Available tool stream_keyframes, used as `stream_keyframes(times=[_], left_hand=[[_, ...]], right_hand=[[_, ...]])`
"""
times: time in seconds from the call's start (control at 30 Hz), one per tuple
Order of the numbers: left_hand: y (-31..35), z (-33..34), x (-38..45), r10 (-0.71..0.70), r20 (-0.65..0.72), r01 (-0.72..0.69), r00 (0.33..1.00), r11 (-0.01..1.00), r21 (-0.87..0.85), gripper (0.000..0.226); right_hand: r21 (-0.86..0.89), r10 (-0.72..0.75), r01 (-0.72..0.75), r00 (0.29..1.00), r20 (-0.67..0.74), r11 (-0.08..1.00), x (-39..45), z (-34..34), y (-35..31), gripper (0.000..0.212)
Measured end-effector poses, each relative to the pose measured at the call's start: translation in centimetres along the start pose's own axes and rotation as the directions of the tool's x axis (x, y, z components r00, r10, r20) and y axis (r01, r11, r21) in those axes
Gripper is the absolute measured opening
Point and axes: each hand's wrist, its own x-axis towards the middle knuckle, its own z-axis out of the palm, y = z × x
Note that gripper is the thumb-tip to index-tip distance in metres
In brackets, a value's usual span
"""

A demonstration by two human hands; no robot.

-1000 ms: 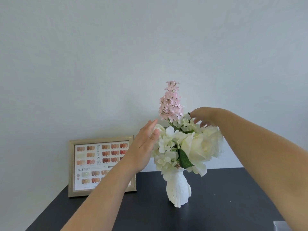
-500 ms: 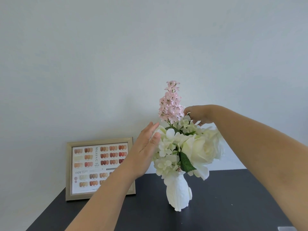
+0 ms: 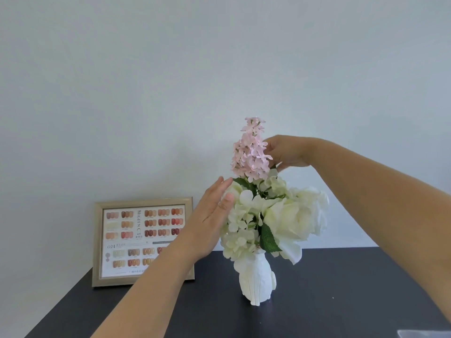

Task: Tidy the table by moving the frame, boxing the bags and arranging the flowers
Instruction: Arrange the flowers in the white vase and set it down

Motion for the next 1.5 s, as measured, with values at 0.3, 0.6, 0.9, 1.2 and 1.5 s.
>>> stream_keyframes(times=[0.3,0.6,0.9,1.2,1.5], left_hand=[[-0.5,1.4,-0.1,-0.019,-0.048,0.023,0.999,0.995,0.093,0.064],[-0.2,1.8,0.2,-0.021,-0.036,0.025,0.999,0.992,0.123,0.07],[-0.3,1.3,-0.4,-0.026,-0.051,0.029,0.998,0.998,0.051,0.065],[1.1,2.0,0.1,0.014,-0.081,-0.012,0.997,1.0,0.029,0.053],[0.7,1.5,0.0,-0.007,-0.084,0.009,0.996,1.0,0.023,0.057]], right_hand=[[-0.34,-0.08,0.054,0.995,-0.063,0.939,-1.4,1.9,-2.8,0.045],[-0.591,-0.026,0.027,1.0,0.01,0.806,-2.0,3.9,-2.5,0.016],[-0.108,-0.09,0.101,0.991,0.098,0.989,-4.9,0.7,-2.5,0.051],[-0.163,-0.24,0.214,0.957,-0.164,0.963,-5.2,2.7,-2.7,0.018],[-0.153,-0.221,0.189,0.947,-0.231,0.97,-4.6,4.2,-1.2,0.005]])
